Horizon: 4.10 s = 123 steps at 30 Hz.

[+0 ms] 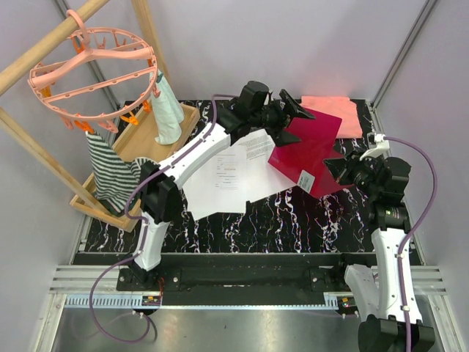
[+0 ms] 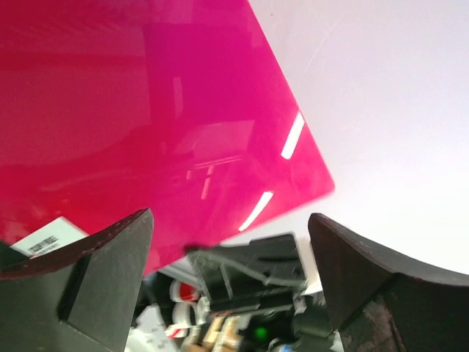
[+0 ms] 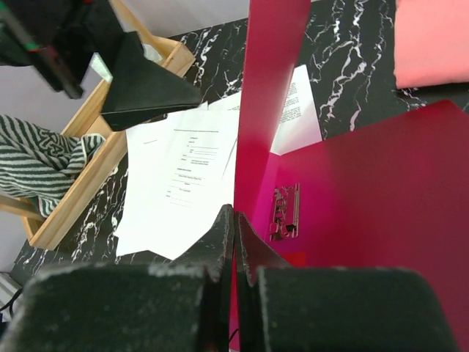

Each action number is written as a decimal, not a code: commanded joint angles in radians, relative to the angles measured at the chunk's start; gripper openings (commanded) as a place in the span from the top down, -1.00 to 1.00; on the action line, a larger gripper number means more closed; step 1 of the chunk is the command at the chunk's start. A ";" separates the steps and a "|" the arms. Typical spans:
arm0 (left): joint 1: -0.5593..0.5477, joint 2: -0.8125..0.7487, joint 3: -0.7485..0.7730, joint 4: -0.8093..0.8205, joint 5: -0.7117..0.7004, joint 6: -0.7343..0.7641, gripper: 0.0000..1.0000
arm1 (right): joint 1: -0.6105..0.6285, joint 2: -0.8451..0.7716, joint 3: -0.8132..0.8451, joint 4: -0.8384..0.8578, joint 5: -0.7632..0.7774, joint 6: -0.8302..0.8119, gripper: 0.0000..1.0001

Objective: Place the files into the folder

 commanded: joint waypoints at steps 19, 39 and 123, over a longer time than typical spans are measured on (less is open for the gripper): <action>-0.277 -0.099 0.269 -0.142 -0.789 1.085 -0.73 | 0.105 0.015 0.040 0.080 -0.023 -0.044 1.00; -0.368 0.050 0.348 -0.119 -0.944 1.181 -0.60 | 0.116 -0.001 0.023 0.083 -0.012 -0.041 1.00; -0.541 -0.358 -0.334 0.253 -1.091 1.366 1.00 | 0.214 0.681 0.763 -0.632 0.351 0.422 -0.14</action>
